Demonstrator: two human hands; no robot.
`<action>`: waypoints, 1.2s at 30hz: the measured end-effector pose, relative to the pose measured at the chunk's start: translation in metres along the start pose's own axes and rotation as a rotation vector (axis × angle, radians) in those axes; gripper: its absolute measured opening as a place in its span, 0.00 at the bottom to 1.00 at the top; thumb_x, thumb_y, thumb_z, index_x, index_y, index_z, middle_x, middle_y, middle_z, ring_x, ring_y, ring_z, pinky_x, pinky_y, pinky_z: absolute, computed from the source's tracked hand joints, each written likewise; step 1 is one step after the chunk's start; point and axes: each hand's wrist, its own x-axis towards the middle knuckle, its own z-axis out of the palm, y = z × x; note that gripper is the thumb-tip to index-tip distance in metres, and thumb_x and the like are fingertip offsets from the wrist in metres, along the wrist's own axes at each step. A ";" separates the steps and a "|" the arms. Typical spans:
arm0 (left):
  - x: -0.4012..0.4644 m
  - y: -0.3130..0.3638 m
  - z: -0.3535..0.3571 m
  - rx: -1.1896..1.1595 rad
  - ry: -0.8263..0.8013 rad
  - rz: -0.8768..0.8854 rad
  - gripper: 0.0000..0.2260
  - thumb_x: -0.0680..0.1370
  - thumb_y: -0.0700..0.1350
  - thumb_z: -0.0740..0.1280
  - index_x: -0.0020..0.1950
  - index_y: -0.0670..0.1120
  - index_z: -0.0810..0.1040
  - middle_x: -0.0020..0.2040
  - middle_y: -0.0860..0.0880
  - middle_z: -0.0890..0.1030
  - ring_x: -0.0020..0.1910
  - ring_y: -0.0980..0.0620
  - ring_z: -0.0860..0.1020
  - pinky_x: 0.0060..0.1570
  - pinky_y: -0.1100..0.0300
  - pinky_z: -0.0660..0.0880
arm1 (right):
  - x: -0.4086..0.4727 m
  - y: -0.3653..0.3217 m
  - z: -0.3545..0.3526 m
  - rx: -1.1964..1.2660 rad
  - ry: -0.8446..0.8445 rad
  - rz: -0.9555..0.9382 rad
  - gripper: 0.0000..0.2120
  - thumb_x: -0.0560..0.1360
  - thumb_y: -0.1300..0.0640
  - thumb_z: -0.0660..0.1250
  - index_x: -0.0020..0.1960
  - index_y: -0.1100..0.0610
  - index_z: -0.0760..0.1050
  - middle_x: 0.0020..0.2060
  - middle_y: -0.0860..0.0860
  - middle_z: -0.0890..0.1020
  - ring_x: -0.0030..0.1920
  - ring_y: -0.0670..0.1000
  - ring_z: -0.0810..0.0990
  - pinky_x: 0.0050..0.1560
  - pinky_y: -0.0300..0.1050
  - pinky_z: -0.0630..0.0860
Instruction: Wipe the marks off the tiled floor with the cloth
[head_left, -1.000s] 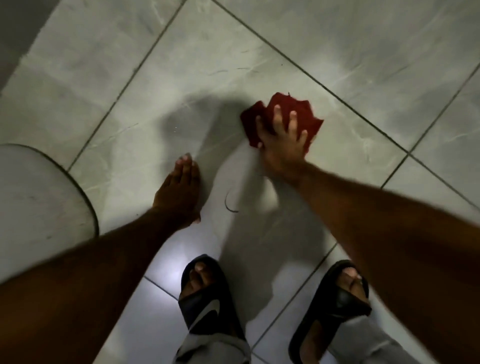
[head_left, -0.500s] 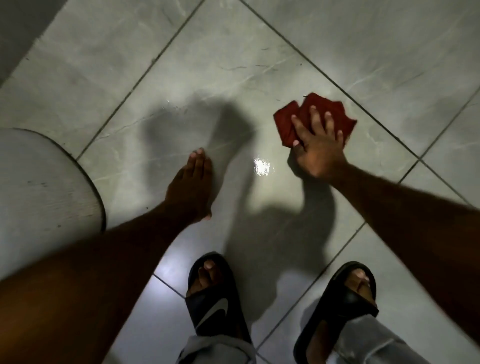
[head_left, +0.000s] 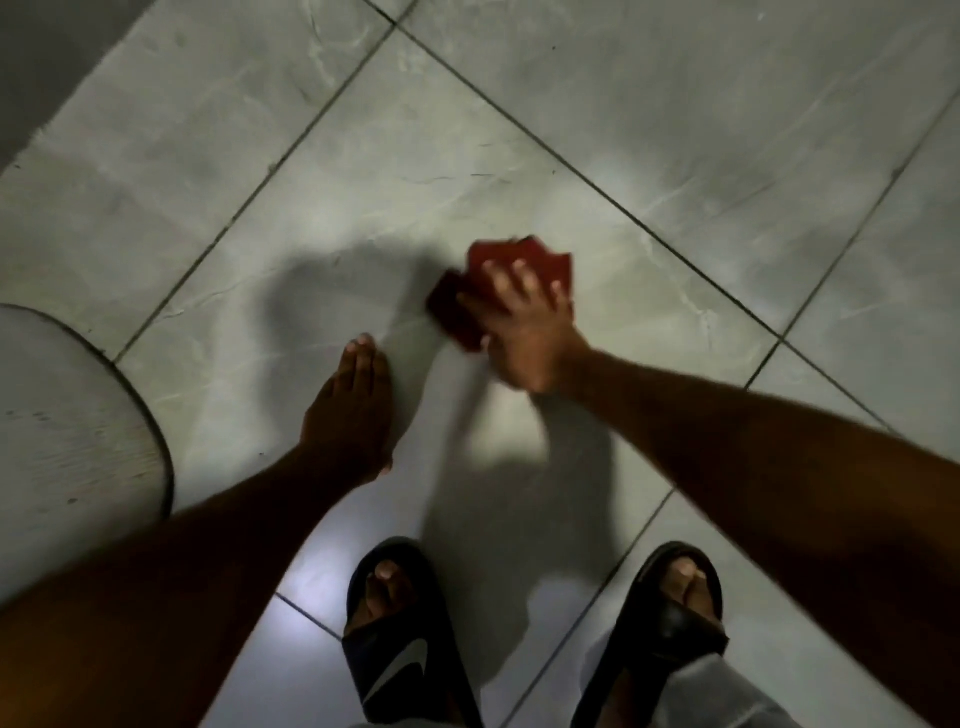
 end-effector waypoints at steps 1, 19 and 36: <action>0.000 0.000 0.001 0.007 -0.004 -0.007 0.59 0.66 0.55 0.77 0.75 0.34 0.36 0.78 0.34 0.38 0.78 0.36 0.40 0.78 0.45 0.50 | 0.005 0.028 -0.009 0.018 0.031 0.141 0.31 0.76 0.47 0.60 0.76 0.40 0.54 0.79 0.53 0.51 0.77 0.63 0.48 0.70 0.73 0.53; 0.000 0.000 -0.004 0.208 -0.013 0.018 0.55 0.69 0.62 0.71 0.75 0.32 0.40 0.77 0.30 0.42 0.78 0.34 0.45 0.78 0.44 0.46 | 0.028 -0.035 -0.004 0.102 -0.009 -0.002 0.32 0.73 0.47 0.63 0.75 0.40 0.58 0.78 0.53 0.56 0.77 0.64 0.51 0.68 0.75 0.54; 0.003 0.007 -0.005 0.194 -0.056 -0.059 0.56 0.68 0.60 0.73 0.75 0.33 0.39 0.77 0.31 0.42 0.78 0.34 0.45 0.77 0.44 0.46 | -0.194 0.093 0.010 -0.158 -0.126 -0.114 0.23 0.73 0.59 0.59 0.66 0.49 0.76 0.68 0.59 0.76 0.66 0.70 0.73 0.57 0.72 0.74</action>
